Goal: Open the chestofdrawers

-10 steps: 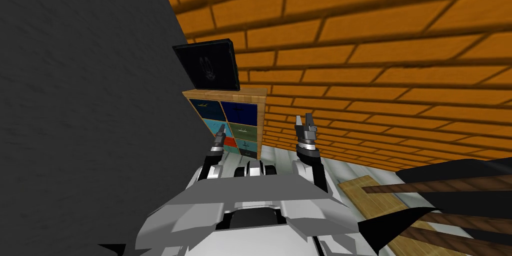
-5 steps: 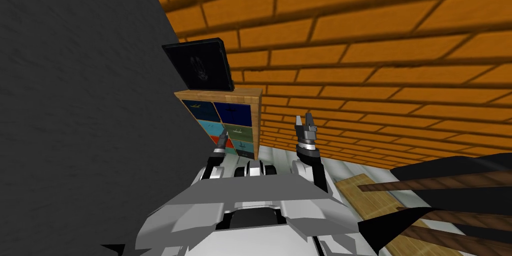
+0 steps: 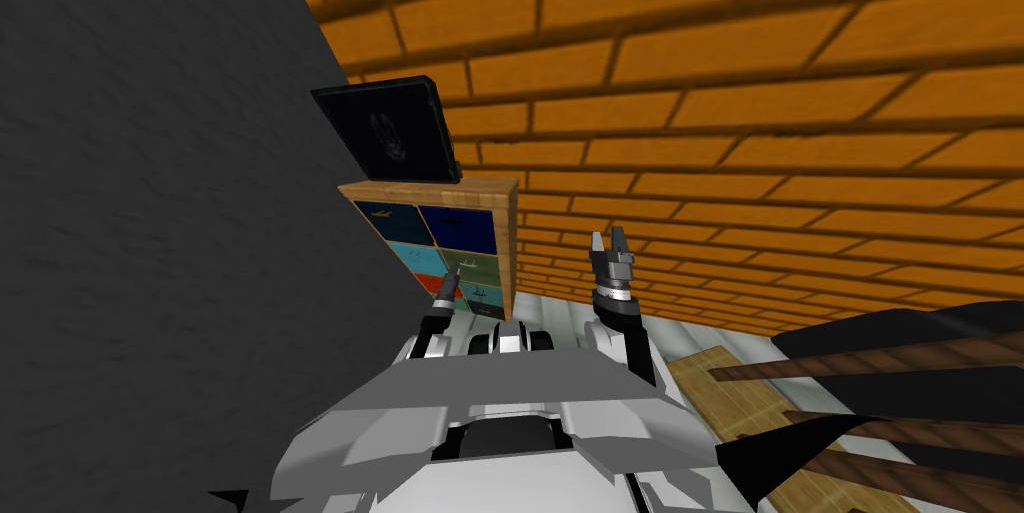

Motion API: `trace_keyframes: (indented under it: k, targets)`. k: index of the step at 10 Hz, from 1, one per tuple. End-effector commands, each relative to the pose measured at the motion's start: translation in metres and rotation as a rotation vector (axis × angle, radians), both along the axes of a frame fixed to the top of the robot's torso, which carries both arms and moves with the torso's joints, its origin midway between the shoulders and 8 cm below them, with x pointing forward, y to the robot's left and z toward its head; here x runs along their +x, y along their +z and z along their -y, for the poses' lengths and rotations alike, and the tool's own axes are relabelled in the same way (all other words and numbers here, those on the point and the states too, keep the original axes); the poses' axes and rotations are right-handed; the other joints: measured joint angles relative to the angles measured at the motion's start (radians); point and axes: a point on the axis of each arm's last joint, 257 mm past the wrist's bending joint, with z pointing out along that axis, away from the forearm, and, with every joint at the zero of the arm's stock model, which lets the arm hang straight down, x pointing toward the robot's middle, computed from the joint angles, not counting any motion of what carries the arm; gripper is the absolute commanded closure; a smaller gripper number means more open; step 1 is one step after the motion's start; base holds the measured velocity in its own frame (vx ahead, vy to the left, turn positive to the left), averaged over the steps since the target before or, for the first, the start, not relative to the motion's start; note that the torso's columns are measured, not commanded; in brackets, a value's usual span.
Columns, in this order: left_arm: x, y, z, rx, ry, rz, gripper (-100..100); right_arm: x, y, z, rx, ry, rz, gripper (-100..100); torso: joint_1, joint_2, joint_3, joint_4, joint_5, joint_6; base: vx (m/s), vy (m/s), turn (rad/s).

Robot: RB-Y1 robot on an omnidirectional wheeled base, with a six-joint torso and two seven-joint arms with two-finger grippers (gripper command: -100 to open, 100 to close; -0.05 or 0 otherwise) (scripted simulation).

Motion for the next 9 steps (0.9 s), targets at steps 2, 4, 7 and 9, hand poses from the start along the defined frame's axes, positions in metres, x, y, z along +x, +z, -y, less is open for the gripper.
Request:
trace_keyframes:
  k: [2,4,7,9]
  targets:
    - [0.001,-0.028,0.005,-0.004,-0.006,-0.049,-100,0.0,0.0,0.0,0.0,0.0,0.0,0,0.0,0.001,0.0,0.0,0.0,0.0,0.007,-0.068,-0.023]
    - [0.001,-0.041,0.009,-0.013,-0.007,-0.071,-100,0.0,0.0,0.0,0.0,0.0,0.0,0,0.001,0.001,0.0,0.0,0.0,0.0,0.002,-0.058,-0.021]
    - [0.003,-0.051,0.014,-0.032,-0.005,-0.088,-100,0.0,0.0,0.0,0.0,0.0,0.0,0,0.0,0.0,0.0,0.0,0.0,0.0,0.01,-0.048,-0.016]
    - [0.005,-0.047,0.015,-0.033,-0.004,-0.086,-100,0.0,0.0,0.0,0.0,0.0,0.0,0,0.002,-0.001,-0.001,0.0,0.001,0.0,0.039,-0.01,-0.011]
